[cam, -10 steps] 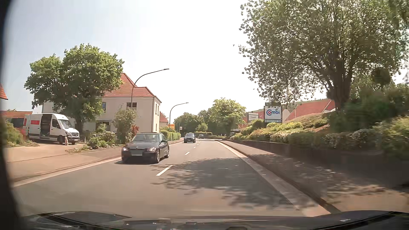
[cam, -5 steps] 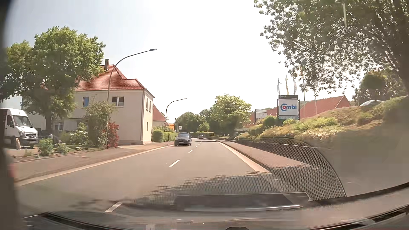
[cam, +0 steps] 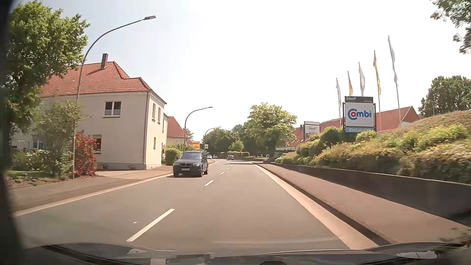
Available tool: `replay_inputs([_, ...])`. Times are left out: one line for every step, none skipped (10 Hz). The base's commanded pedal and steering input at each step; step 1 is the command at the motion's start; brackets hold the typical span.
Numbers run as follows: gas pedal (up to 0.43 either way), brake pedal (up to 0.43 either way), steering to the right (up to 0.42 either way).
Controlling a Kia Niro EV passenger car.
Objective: Follow the waypoints while adhering to traffic rules and regulations
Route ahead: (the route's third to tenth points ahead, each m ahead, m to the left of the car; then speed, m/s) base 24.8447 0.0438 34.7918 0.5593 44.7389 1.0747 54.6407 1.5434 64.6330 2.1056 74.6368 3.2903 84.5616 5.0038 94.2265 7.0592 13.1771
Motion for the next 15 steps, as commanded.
replay_inputs([0.209, 0.0, -0.005])
replay_inputs([0.209, 0.0, -0.005])
replay_inputs([0.209, 0.0, -0.005])
replay_inputs([0.209, 0.0, -0.005])
replay_inputs([0.209, 0.0, -0.005])
replay_inputs([0.209, 0.0, -0.005])
replay_inputs([0.209, 0.0, -0.005])
replay_inputs([0.209, 0.0, -0.005])
replay_inputs([0.209, 0.0, -0.005])
replay_inputs([0.209, 0.0, -0.005])
replay_inputs([0.209, 0.0, -0.004])
replay_inputs([0.209, 0.0, -0.004])
replay_inputs([0.209, 0.0, -0.004])
replay_inputs([0.209, 0.0, -0.003])
replay_inputs([0.209, 0.0, -0.004])
